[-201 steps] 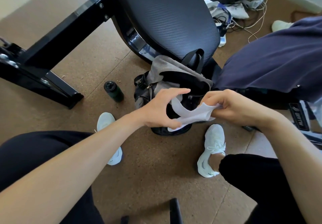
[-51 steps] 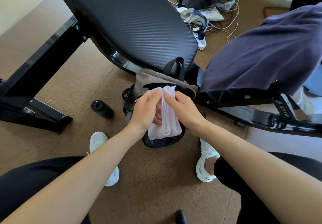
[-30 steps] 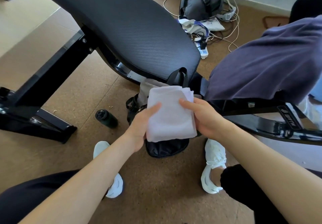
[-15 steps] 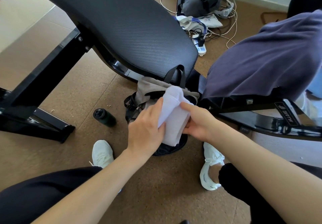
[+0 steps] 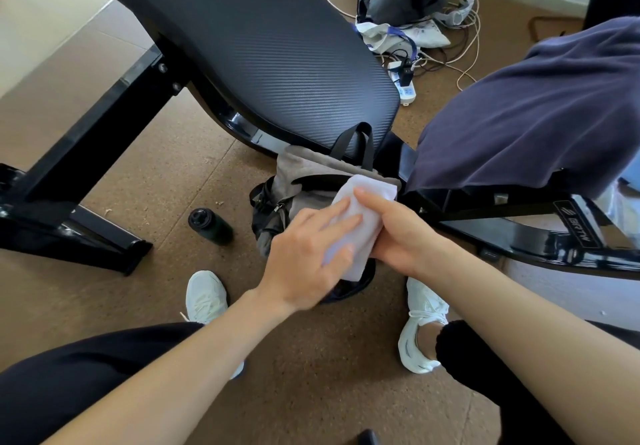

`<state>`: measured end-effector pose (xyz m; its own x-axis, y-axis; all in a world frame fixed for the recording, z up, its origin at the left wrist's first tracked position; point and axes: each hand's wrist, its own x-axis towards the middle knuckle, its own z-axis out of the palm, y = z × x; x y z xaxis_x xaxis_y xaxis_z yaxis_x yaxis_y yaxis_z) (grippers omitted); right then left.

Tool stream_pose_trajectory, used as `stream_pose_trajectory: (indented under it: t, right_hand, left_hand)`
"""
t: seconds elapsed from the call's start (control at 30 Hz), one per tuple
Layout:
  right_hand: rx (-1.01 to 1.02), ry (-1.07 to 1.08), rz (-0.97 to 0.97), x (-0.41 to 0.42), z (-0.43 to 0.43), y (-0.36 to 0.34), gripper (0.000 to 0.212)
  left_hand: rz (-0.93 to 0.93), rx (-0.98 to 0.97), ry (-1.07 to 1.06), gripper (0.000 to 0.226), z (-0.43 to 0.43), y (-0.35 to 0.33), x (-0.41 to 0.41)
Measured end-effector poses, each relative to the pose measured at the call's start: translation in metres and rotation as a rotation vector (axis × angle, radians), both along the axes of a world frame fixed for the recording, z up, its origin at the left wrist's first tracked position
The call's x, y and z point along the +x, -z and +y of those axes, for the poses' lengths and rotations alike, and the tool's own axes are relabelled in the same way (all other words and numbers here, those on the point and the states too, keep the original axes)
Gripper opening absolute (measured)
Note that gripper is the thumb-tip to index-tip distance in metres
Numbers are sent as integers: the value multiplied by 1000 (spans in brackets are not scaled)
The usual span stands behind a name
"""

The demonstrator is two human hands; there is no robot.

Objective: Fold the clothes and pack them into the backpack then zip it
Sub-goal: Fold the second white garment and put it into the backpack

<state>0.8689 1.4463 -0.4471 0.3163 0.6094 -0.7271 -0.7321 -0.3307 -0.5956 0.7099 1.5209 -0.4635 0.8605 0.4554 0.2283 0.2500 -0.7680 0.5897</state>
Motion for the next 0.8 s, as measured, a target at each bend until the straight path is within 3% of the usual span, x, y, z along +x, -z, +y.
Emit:
stream_pose_trajectory:
  t: [0.1, 0.23, 0.33, 0.4, 0.47, 0.57, 0.63, 0.8]
  right_hand:
    - [30, -26, 39, 2, -1, -1, 48]
    - [83, -66, 73, 1, 0, -1, 40]
    - [68, -127, 42, 0, 2, 7, 40]
    - [-1, -202, -88, 1, 6, 16, 39]
    - [-105, -268, -280, 5, 11, 22, 38]
    - [-291, -418, -764, 21, 19, 29, 40]
    - [-363, -568, -973, 30, 23, 30, 40]
    - [-414, -743, -981, 42, 29, 43, 38]
  left_hand:
    - [-159, -518, -133, 45, 17, 0, 1]
    - [6, -905, -44, 54, 23, 5, -2]
    - [123, -929, 19, 51, 18, 8, -5]
    - [112, -927, 14, 43, 16, 13, -6]
    - [148, -888, -6, 38, 18, 23, -9]
    - [305, -773, -75, 35, 17, 47, -17]
    - [365, -803, -160, 29, 13, 62, -25]
    - [338, -1012, -355, 23, 16, 84, -36]
